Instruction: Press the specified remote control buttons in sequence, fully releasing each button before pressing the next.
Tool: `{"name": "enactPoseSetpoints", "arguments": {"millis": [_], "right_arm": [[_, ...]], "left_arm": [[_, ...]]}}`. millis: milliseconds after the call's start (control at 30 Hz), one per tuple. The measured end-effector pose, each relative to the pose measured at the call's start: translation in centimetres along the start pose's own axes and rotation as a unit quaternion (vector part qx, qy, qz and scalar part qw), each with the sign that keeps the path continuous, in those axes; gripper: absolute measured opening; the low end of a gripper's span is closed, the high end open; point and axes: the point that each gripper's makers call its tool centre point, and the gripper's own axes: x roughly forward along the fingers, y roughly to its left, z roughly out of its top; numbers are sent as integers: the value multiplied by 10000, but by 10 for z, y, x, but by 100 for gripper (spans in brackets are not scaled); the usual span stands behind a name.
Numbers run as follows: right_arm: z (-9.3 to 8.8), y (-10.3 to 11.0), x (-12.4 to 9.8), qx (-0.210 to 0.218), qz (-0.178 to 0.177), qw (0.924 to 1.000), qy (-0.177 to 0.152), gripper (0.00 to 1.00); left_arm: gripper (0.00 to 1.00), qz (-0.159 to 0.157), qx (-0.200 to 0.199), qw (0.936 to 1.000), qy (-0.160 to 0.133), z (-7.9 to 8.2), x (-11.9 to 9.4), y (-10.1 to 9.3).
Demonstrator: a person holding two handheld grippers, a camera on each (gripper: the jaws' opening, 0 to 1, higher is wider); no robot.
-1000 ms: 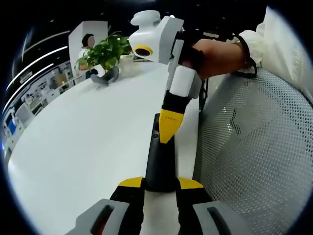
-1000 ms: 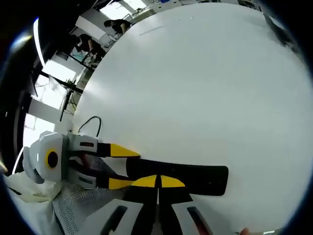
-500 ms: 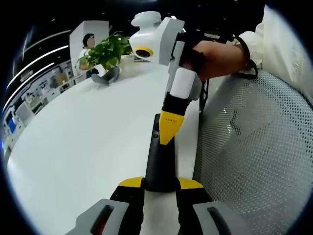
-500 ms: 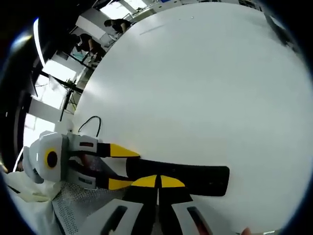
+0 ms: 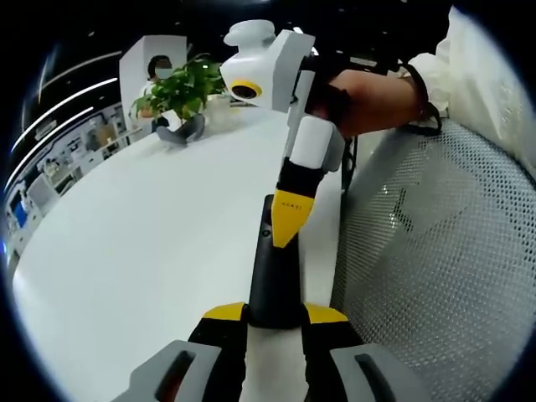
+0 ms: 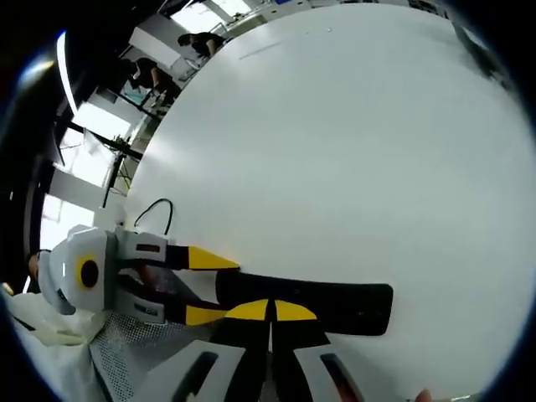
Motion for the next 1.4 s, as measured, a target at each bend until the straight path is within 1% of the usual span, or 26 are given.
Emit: {"name": "enactPoseSetpoints", "arguments": {"millis": [167, 333, 600, 767, 867, 967, 1000, 1100, 1333, 1400], "right_arm": [[1, 0, 0, -94, -66, 9999, -25, 0], [1, -1, 0, -92, -71, 9999, -21, 0], [5, -2, 0, -320, -249, 9991, -115, 0], [5, -2, 0, -337, -265, 9990, -141, 0], [6, -3, 0, -291, -217, 9992, -145, 0], [5, -1, 0, -479, -281, 9984, -123, 0], [5, 0, 0, -642, -324, 9974, -106, 0], [5, 0, 0, -679, -380, 9969, -82, 0], [5, 0, 0, -686, -361, 9970, -88, 0], [3, 4, 2, -681, -263, 9973, -41, 0]], "left_arm": [[24, -18, 4, 10000, -1, 0, 0, 0], [24, -21, -2, 10000, -8, 0, 0, 0], [24, -23, -21, 10000, -10, 1, 0, 0], [24, -28, -17, 10000, -6, 0, 0, 1], [24, -21, -4, 10000, 1, 0, 1, 0], [24, -12, -15, 10000, -9, 1, 1, 1], [24, -5, -17, 10000, -16, 1, 1, 1], [24, -7, -33, 10000, -29, 1, 1, 1], [24, -3, -40, 10000, -38, 1, 1, 1], [24, 3, -46, 10000, -45, 1, 1, 1]]}}
